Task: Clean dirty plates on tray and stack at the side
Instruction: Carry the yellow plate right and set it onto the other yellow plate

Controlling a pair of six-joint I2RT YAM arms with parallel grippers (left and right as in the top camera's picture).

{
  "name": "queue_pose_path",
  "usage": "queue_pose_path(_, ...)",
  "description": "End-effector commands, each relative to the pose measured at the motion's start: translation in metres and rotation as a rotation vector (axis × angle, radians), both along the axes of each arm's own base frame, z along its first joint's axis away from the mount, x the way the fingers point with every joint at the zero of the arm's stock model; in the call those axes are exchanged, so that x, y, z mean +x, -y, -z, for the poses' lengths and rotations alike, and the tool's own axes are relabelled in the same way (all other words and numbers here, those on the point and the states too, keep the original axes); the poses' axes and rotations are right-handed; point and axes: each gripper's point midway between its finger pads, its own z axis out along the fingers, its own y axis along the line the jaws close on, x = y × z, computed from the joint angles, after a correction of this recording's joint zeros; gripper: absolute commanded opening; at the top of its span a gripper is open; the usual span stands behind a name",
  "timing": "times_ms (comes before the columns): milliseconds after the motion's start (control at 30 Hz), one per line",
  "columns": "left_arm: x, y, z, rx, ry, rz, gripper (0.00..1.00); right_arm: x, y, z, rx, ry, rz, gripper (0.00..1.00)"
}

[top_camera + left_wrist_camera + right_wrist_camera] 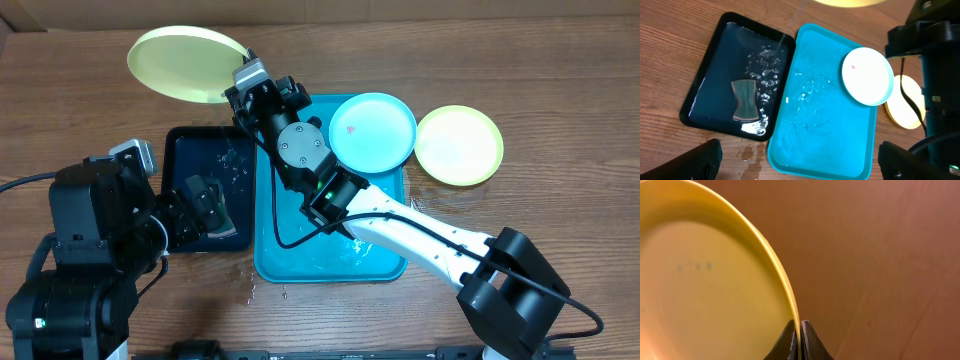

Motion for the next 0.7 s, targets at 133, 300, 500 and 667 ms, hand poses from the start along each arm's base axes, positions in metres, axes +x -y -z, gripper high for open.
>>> queue_pose_path(133, 0.001, -0.002, -0.003, -0.006, 0.004, -0.022, 1.00, -0.004, 0.001, -0.020, 0.013, 0.061, 0.011, 0.04)
queue_pose_path(300, 0.001, -0.002, -0.003, -0.006, 0.004, -0.022, 1.00, -0.004, 0.002, -0.021, 0.014, 0.062, 0.012, 0.04)
queue_pose_path(500, 0.001, -0.002, -0.003, -0.006, 0.004, -0.022, 1.00, -0.005, 0.004, -0.030, 0.050, 0.089, 0.012, 0.04)
queue_pose_path(667, 0.001, -0.002, -0.003, -0.006, 0.004, -0.022, 1.00, -0.001, 0.007, -0.018, 0.097, 0.017, 0.033, 0.04)
